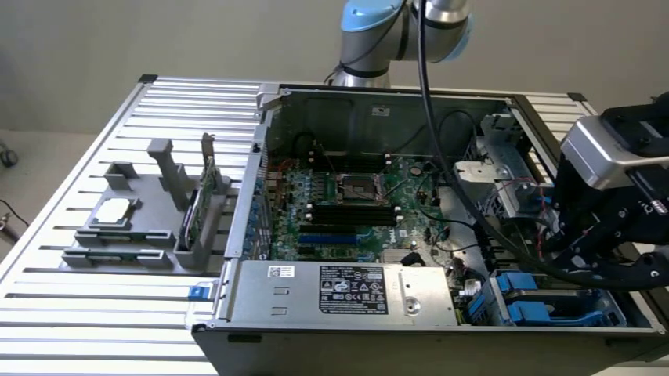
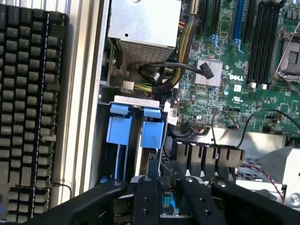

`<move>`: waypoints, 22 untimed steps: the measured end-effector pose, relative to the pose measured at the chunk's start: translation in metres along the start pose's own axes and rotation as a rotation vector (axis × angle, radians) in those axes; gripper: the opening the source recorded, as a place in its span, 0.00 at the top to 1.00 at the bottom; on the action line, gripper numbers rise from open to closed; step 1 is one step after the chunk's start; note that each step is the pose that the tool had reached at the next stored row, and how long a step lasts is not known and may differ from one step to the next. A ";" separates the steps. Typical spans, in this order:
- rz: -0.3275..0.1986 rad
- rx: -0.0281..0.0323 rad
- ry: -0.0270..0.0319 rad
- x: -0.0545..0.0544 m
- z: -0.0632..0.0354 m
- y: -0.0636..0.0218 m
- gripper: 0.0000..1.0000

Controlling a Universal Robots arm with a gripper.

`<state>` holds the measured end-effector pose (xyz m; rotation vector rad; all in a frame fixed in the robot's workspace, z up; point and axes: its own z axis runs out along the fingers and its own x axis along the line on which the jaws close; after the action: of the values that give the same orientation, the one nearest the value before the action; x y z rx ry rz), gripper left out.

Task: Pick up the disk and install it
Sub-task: 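Insert the disk into the insertion slot, then insert the first disk wire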

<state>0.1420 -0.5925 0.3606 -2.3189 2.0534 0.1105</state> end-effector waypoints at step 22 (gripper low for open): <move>0.001 0.0007 0.0004 0.000 -0.0002 0.0001 0.75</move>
<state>0.1419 -0.5925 0.3607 -2.3177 2.0545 0.1094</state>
